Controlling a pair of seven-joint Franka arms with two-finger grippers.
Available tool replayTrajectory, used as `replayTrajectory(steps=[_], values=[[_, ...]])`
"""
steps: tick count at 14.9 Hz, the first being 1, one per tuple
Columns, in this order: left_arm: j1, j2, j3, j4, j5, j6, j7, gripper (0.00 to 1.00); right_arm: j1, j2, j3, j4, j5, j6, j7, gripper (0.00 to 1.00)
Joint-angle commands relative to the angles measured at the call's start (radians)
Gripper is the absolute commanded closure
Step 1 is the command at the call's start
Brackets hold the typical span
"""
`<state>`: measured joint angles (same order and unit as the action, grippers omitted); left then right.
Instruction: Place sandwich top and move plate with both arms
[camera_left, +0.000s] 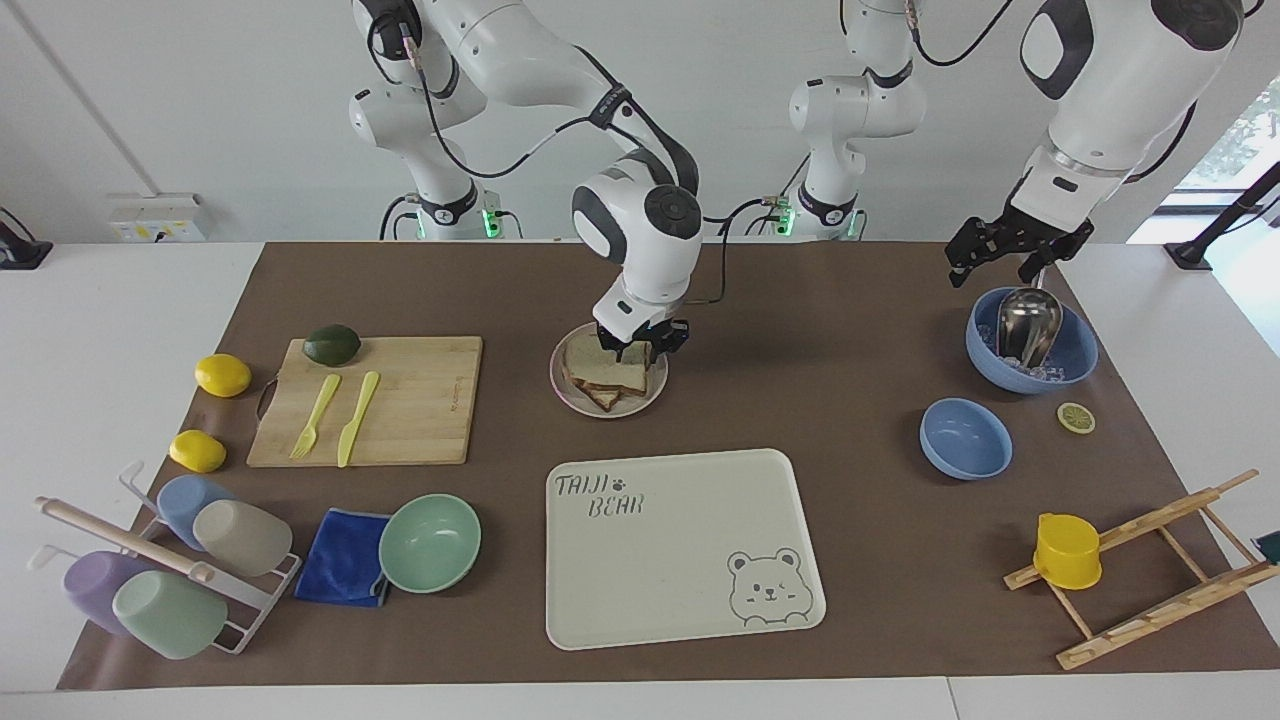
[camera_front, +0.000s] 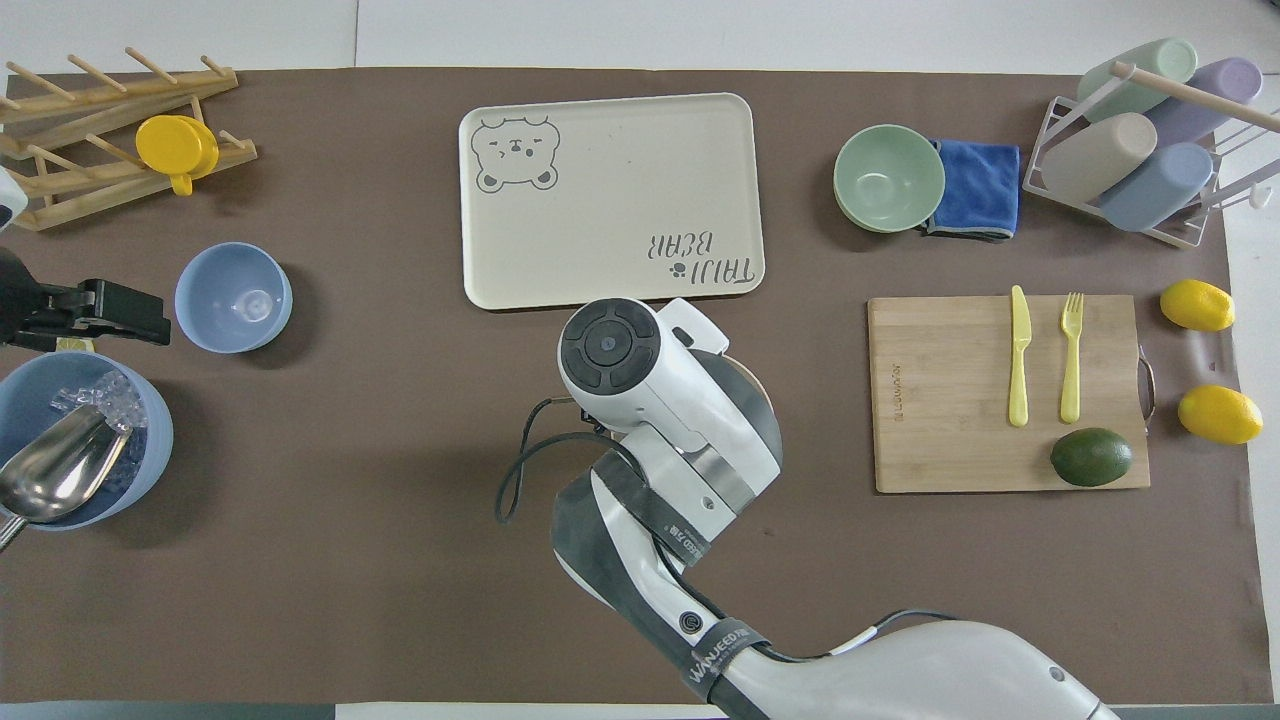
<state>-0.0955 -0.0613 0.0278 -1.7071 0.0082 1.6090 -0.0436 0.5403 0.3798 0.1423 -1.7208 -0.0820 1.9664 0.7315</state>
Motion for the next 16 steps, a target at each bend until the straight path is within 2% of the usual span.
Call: replayTrajectory(steps=[1, 4, 6, 9, 12, 16], values=[[0.013, -0.046, -0.005, -0.074, 0.0, 0.052, 0.005, 0.0, -0.051, -0.073, 0.013, 0.015, 0.025, -0.029, 0.0, 0.0], [0.011, -0.069, -0.006, -0.124, -0.028, 0.103, 0.002, 0.0, -0.179, -0.174, 0.011, 0.02, 0.086, -0.122, -0.16, 0.0], [0.007, -0.084, -0.005, -0.172, -0.074, 0.147, -0.028, 0.0, -0.305, -0.235, 0.008, 0.021, 0.099, -0.211, -0.256, 0.0], [-0.047, -0.083, -0.011, -0.232, -0.088, 0.221, -0.104, 0.0, -0.465, -0.324, 0.007, 0.023, 0.103, -0.346, -0.372, 0.0], [-0.087, -0.084, -0.012, -0.298, -0.163, 0.301, -0.114, 0.0, -0.551, -0.398, -0.013, 0.021, 0.103, -0.437, -0.515, 0.0], [-0.238, -0.069, -0.013, -0.413, -0.201, 0.478, -0.209, 0.0, -0.559, -0.411, -0.053, 0.021, 0.102, -0.465, -0.641, 0.0]])
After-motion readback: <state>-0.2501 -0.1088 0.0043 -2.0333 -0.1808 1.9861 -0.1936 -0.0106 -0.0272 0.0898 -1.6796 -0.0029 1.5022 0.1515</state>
